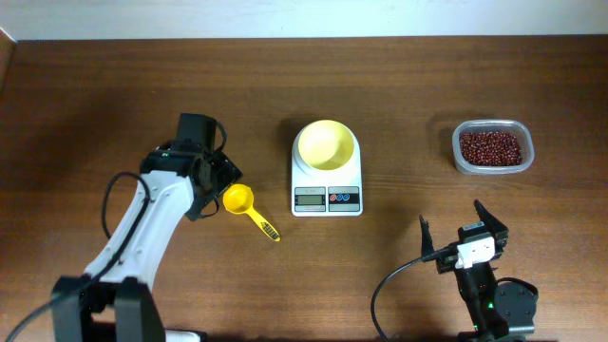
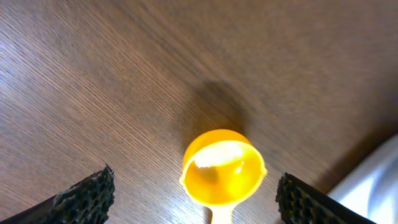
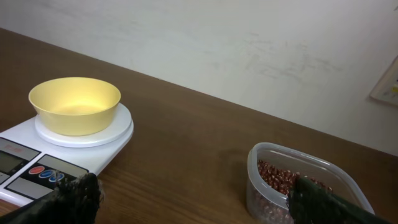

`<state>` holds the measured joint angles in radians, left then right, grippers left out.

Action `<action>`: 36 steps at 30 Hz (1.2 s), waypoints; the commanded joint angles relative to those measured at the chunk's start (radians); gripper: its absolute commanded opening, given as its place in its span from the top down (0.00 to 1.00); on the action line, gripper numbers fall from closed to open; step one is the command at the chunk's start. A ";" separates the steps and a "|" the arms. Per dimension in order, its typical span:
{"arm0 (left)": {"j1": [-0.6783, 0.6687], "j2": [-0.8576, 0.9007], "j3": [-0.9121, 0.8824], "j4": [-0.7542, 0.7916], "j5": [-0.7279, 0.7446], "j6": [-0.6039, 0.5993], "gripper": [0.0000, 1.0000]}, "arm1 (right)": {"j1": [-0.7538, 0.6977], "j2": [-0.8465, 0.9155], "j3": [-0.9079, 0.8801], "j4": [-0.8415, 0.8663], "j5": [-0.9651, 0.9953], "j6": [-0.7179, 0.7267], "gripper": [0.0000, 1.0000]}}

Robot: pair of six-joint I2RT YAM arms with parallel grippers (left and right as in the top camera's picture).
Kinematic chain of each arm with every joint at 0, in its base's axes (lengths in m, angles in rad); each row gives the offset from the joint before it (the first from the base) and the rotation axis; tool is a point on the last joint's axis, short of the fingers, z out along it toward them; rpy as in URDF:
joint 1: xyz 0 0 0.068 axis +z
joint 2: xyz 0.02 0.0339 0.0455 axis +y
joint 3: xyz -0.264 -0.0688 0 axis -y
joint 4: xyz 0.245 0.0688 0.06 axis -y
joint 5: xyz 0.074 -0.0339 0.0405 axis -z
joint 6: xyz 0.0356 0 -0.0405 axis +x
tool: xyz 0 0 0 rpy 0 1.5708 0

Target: Scoop item into bowl and weigh 50g on scale

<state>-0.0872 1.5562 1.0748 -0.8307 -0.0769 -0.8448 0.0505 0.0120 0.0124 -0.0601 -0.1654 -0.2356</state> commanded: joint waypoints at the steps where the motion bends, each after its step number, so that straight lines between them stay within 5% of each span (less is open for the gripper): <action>1: 0.005 0.061 0.006 -0.013 0.010 -0.023 0.13 | 0.008 -0.008 -0.007 -0.004 -0.003 0.007 0.01; 18: -0.061 0.135 -0.032 -0.007 -0.014 -0.022 0.16 | 0.008 -0.008 -0.007 -0.004 -0.003 0.007 0.01; 36: -0.062 0.135 -0.211 0.273 -0.010 -0.022 0.46 | 0.008 -0.008 -0.007 -0.004 -0.003 0.007 0.01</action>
<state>-0.1478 1.6814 0.8894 -0.5640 -0.0792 -0.8604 0.0505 0.0120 0.0124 -0.0601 -0.1658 -0.2356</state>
